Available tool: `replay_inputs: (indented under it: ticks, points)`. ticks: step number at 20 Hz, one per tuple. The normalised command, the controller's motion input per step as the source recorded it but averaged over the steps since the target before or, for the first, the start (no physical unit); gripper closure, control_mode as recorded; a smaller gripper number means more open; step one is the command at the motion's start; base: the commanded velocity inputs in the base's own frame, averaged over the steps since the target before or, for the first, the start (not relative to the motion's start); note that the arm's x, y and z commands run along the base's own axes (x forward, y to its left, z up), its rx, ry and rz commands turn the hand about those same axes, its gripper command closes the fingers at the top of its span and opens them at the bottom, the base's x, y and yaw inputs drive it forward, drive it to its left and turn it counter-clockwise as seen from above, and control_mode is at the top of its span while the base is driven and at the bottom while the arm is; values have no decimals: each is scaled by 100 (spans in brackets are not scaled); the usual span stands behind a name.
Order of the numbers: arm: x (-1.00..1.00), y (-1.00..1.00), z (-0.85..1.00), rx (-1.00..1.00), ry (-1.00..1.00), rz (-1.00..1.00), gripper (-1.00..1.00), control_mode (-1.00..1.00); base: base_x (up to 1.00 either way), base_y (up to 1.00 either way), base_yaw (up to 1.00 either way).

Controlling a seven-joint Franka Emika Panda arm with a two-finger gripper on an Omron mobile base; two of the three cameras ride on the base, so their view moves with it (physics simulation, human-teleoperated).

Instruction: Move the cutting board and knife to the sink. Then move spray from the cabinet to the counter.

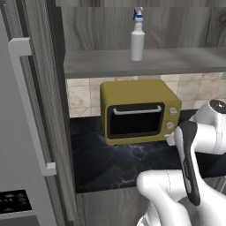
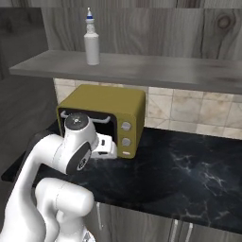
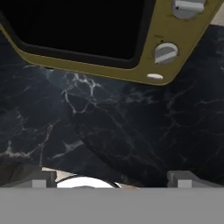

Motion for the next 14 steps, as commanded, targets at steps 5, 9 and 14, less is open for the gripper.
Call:
replay_inputs:
  ticks: [5, 9, 14]
  points:
    - [-3, 6, 38, 0, -26, 0, -100, -100, 0, 0, 0]
    - [-6, 8, 48, 0, -24, 0, -100, -100, 0, 0, 0]
    - [-5, 8, 53, 0, -13, 0, -100, -100, 0, 0, 0]
